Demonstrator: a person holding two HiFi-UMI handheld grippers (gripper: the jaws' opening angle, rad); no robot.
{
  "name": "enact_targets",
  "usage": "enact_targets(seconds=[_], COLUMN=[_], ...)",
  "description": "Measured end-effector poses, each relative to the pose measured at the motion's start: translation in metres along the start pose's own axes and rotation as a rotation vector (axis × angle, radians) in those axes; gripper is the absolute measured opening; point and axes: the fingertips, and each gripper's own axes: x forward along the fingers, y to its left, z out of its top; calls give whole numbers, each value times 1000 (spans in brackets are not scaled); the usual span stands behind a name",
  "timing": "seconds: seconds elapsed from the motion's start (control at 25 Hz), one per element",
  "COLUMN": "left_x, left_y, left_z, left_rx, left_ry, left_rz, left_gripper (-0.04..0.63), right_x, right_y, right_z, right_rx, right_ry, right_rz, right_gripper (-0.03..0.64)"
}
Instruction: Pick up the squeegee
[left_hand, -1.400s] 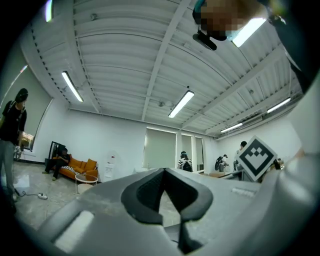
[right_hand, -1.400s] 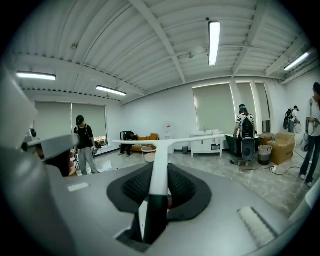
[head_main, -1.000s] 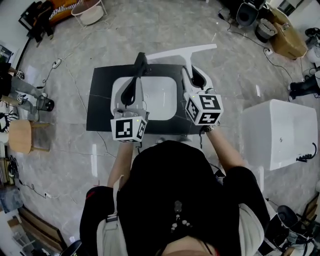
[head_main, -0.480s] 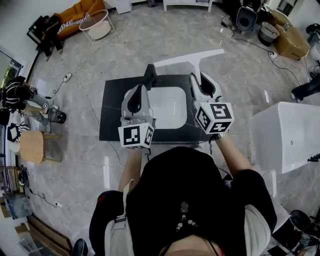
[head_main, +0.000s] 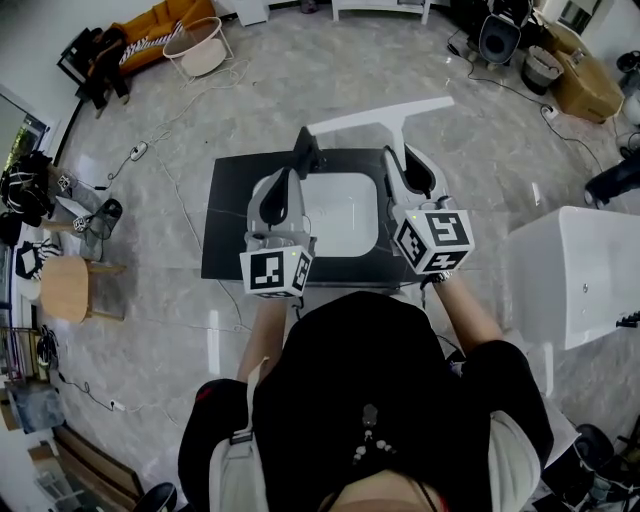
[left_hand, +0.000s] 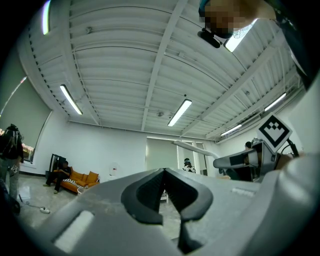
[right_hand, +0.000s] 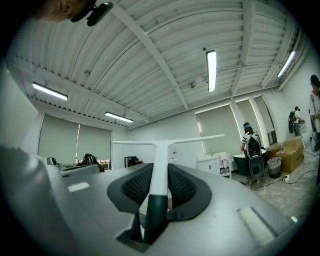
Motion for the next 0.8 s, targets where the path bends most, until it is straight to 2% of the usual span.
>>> enact_targets(seconds=[0.8], left_x=[-4], left_y=[-6], left_z=[-14], left_rx=[-15], left_ry=[19], left_rz=[-6], left_gripper=[2], right_x=[-2], right_y=[10], right_z=[-11], right_rx=[-28], right_ry=[35], right_rz=[28], right_gripper=[89])
